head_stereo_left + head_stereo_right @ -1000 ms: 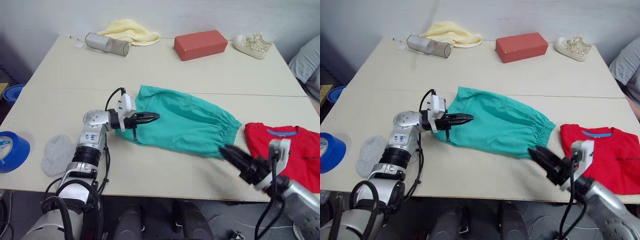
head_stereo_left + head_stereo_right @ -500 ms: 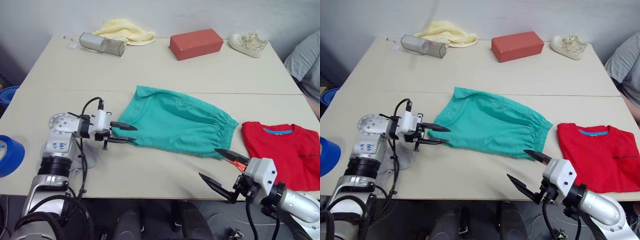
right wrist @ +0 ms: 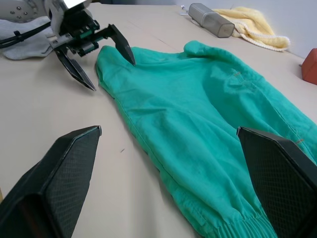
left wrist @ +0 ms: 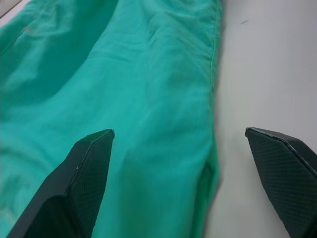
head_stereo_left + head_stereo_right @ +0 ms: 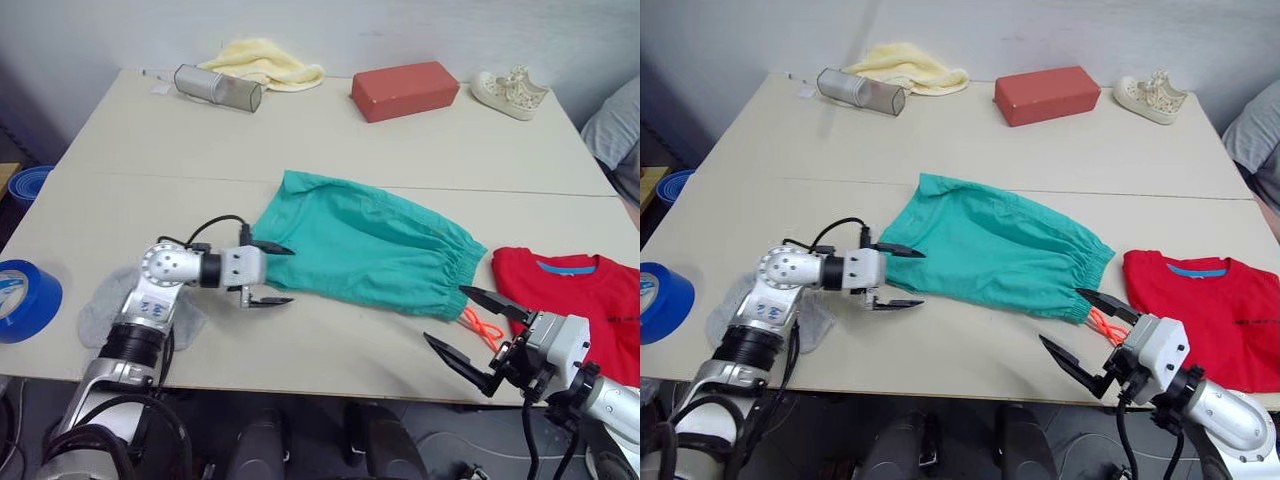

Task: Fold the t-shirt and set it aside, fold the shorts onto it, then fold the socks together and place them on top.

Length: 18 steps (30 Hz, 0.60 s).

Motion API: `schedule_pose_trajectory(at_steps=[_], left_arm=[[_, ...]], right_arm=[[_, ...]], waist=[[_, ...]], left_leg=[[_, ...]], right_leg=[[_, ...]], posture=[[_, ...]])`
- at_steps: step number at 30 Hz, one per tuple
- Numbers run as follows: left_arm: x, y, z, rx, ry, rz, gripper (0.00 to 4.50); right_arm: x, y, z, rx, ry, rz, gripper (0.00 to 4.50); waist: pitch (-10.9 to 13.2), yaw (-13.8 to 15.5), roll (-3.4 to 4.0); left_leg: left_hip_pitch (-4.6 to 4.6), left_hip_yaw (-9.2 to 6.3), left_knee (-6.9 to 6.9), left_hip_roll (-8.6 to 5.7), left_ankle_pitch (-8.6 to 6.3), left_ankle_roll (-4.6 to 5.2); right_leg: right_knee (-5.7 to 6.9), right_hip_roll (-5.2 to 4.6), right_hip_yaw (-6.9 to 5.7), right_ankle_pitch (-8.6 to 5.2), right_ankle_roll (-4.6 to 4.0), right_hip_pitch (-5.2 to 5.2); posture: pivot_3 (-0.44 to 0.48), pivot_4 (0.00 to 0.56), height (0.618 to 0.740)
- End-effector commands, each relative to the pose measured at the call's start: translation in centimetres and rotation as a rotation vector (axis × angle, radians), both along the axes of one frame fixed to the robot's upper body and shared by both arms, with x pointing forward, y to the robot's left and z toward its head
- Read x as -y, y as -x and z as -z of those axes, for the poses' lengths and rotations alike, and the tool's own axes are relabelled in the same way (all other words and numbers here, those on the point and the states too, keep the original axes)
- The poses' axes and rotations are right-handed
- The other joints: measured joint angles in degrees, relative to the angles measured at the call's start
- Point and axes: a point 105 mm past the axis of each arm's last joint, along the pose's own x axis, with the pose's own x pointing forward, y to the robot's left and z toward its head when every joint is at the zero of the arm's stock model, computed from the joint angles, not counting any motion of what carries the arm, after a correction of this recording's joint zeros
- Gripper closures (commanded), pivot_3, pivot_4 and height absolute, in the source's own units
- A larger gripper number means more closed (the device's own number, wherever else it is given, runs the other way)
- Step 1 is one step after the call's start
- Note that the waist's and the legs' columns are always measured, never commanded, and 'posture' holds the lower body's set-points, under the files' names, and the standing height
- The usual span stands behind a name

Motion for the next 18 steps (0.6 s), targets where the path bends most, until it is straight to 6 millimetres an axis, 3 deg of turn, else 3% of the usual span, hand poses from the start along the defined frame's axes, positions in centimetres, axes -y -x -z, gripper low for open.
schedule_pose_trajectory(at_steps=[1, 5, 7, 13, 18], left_arm=[[0.2, -0.7, 0.4, 0.032, -0.103, 0.016, 0.64], [0.4, -0.7, 1.1, -0.013, -0.205, 0.045, 1.88], [-0.1, 0.4, 1.6, -0.085, -0.317, 0.081, 2.49], [1.6, 4.7, 0.7, -0.325, -0.289, 0.193, 4.46], [3.7, 8.6, 0.1, -0.431, -0.232, 0.248, 4.46]], right_arm=[[-0.2, -0.1, -0.5, 0.017, -0.009, -0.007, 0.00], [-0.2, -0.2, -0.7, 0.024, -0.010, -0.003, 0.00], [0.0, -0.2, -0.9, 0.029, -0.004, 0.003, 0.00], [0.8, 0.7, -1.1, -0.005, -0.008, 0.023, 0.00], [1.8, 2.3, 0.1, -0.072, 0.021, 0.059, 0.00]], waist=[[0.0, -0.1, 0.00], [0.0, -0.1, 0.01], [0.0, -0.1, 0.01], [-0.1, -0.2, 0.25], [-0.1, -0.1, 0.27]], left_leg=[[0.01, 0.02, 0.00, 0.00, 0.00, 0.00], [0.04, 0.07, -0.01, 0.00, 0.00, -0.01], [0.05, 0.07, 0.00, 0.00, 0.00, 0.00], [0.06, 0.08, -0.04, 0.04, 0.00, -0.05], [0.02, -0.06, 0.00, 0.04, 0.01, -0.06]], right_leg=[[0.00, 0.02, -0.04, 0.00, 0.00, -0.01], [0.02, 0.02, -0.22, 0.00, 0.00, -0.01], [0.03, 0.02, -0.36, 0.00, 0.00, 0.00], [0.04, 0.04, -0.31, -0.07, -0.08, -0.01], [0.05, 0.04, 0.07, -0.09, -0.09, 0.03]], posture=[[0.000, 0.150, 0.740], [0.000, 0.150, 0.740], [0.000, 0.150, 0.740], [0.000, 0.150, 0.740], [0.000, 0.150, 0.740]])
